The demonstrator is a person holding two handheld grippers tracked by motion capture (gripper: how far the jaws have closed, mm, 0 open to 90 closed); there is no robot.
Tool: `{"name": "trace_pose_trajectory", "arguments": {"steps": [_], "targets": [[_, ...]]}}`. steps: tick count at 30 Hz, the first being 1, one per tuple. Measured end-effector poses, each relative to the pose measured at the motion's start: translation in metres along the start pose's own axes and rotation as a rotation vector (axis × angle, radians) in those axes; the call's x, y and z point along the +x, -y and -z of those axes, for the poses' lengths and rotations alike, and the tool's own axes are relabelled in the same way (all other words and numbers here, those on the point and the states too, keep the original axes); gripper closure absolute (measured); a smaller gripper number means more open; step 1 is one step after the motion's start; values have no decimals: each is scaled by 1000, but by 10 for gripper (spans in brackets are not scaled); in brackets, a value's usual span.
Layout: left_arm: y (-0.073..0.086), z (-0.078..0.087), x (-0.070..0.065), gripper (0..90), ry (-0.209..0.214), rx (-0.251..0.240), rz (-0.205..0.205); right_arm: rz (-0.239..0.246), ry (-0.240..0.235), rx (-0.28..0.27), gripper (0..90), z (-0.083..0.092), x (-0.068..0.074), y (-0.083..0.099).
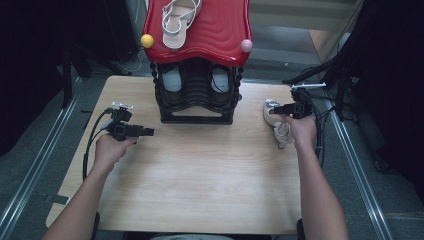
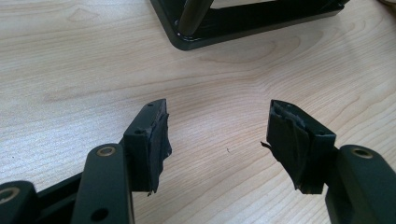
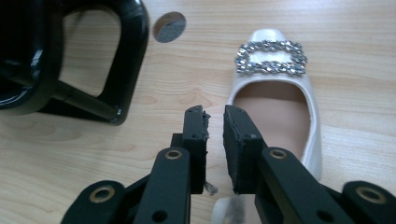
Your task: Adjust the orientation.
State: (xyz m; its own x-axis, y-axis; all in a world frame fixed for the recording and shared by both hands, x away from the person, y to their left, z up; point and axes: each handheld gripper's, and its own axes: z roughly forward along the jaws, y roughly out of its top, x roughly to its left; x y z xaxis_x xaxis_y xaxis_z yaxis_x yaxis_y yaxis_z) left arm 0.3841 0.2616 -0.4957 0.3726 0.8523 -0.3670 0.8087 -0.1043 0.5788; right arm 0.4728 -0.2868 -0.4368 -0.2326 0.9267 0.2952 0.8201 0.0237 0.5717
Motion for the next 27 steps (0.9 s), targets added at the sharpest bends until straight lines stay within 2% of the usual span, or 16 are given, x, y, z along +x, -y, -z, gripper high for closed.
{"name": "trace_pose_trajectory", "arguments": {"steps": [7, 11, 14, 19, 27], "targets": [[0, -1, 0, 391, 1, 5, -6, -10, 16, 38, 743, -10, -9, 2], [0, -1, -1, 391, -2, 4, -6, -3, 8, 67, 717, -17, -5, 5], [0, -1, 0, 392, -1, 3, -7, 12, 31, 96, 715, -23, -2, 6], [0, -1, 1, 391, -1, 4, -4, 28, 54, 117, 745, -31, 0, 9], [1, -2, 0, 392, -2, 8, -6, 0, 46, 111, 817, -37, -9, 17]]}}
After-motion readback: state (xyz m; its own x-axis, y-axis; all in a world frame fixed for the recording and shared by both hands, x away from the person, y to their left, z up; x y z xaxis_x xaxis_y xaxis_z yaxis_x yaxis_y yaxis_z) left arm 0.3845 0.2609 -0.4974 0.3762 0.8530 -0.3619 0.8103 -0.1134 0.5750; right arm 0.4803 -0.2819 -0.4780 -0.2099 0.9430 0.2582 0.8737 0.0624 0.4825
